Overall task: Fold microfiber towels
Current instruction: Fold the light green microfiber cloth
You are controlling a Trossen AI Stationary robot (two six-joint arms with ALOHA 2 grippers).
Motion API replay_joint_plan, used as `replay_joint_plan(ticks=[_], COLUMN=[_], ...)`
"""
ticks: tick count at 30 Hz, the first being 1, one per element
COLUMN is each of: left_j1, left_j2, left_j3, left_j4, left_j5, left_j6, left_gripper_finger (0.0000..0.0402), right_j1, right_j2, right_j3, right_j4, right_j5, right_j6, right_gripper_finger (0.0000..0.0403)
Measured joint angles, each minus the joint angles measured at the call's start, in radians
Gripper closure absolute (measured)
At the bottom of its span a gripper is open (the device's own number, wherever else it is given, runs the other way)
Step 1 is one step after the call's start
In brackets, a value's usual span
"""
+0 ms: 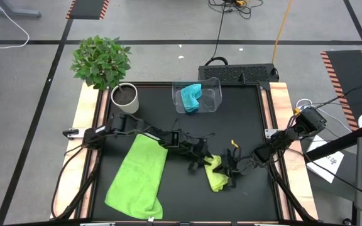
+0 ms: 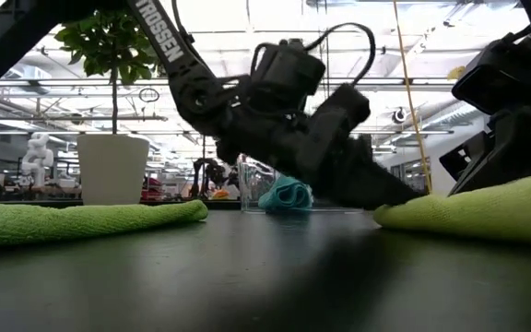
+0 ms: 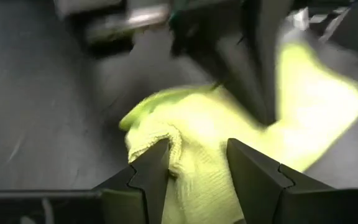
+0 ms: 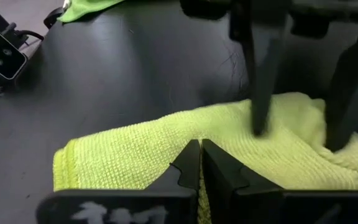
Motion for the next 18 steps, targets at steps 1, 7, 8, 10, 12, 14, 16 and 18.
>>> replay_joint_plan(ticks=[1, 7, 8, 10, 12, 14, 16, 18], left_j1=[0.005, 0.018, 0.018, 0.016, 0.015, 0.015, 0.017, 0.017], left_j2=[0.003, 0.001, 0.001, 0.001, 0.001, 0.001, 0.001, 0.001], left_j3=[-0.001, -0.002, -0.002, -0.002, -0.002, -0.002, -0.002, -0.002], left_j4=[-0.006, -0.020, -0.020, -0.021, -0.021, -0.022, -0.024, -0.024], left_j5=[-0.004, -0.025, -0.026, -0.028, -0.030, -0.034, -0.040, -0.042], left_j6=[-0.004, -0.010, -0.007, 0.001, 0.001, 0.003, 0.005, 0.005], left_gripper_finger=[0.0238, 0.0238, 0.0238, 0.0238, 0.0238, 0.0238, 0.0238, 0.0238], right_j1=[0.000, 0.002, 0.002, 0.005, 0.014, 0.027, 0.040, 0.054], right_j2=[0.000, 0.000, 0.000, 0.000, 0.000, 0.000, 0.000, 0.000], right_j3=[0.000, 0.000, 0.000, 0.000, 0.000, 0.000, 0.000, 0.000], right_j4=[0.004, 0.016, 0.021, 0.036, 0.057, 0.089, 0.114, 0.111], right_j5=[-0.001, -0.022, -0.023, -0.024, -0.025, -0.034, -0.067, -0.090], right_j6=[-0.006, -0.036, -0.052, -0.089, -0.131, -0.176, -0.219, -0.248], right_gripper_finger=[0.0399, 0.0399, 0.0399, 0.0399, 0.0399, 0.0399, 0.0399, 0.0399])
